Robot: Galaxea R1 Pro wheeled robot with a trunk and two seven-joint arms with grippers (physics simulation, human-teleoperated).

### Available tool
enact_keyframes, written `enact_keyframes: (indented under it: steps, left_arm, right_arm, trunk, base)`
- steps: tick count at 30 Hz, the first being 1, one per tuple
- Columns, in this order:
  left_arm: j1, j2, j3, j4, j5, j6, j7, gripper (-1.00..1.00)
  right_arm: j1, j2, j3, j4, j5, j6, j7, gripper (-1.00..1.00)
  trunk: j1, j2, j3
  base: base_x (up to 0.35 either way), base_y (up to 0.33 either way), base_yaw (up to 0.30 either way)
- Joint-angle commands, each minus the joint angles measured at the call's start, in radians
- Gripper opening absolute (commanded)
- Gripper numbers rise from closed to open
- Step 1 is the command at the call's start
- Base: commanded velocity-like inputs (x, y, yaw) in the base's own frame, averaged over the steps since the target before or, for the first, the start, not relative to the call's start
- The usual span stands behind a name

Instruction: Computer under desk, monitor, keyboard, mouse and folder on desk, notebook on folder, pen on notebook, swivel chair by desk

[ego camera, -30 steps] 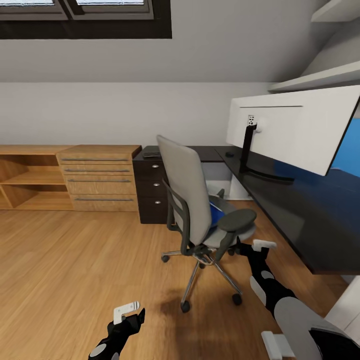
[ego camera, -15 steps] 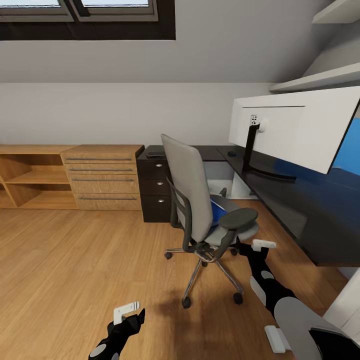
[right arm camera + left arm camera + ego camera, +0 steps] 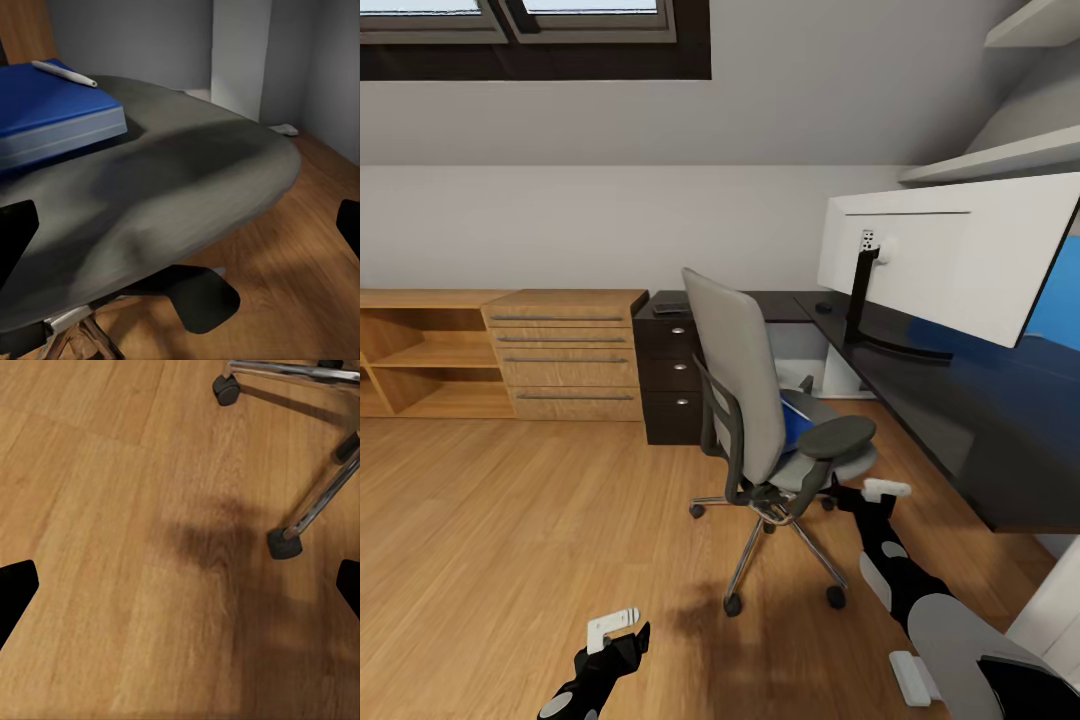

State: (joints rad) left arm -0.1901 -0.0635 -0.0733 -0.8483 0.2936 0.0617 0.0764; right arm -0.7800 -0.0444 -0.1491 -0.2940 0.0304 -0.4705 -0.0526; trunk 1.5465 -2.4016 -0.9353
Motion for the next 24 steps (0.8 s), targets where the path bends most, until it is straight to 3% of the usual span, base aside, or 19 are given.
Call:
enact_keyframes:
  steps: [1, 7, 24]
  left_arm:
    - [0.0, 0.001, -0.003, -0.002, 0.01, 0.004, 0.007, 1.0]
    - [-0.001, 0.001, -0.003, -0.002, 0.01, 0.004, 0.008, 1.0]
    - [0.0, 0.001, -0.003, 0.012, 0.01, 0.003, 0.008, 1.0]
  right_arm:
    - [-0.001, 0.0, -0.001, 0.001, 0.003, -0.003, 0.004, 1.0]
    - [-0.001, 0.0, -0.003, 0.001, 0.003, -0.001, 0.091, 1.0]
    - [-0.001, 0.001, 0.018, 0.005, 0.048, 0.0, 0.189, 1.0]
  trunk:
    - [0.0, 0.0, -0.001]
    - [0.0, 0.0, -0.001]
    - [0.0, 0.0, -0.001]
  base:
    - [0.0, 0.0, 0.0]
    - [0.0, 0.0, 0.0]
    - [0.0, 0.0, 0.0]
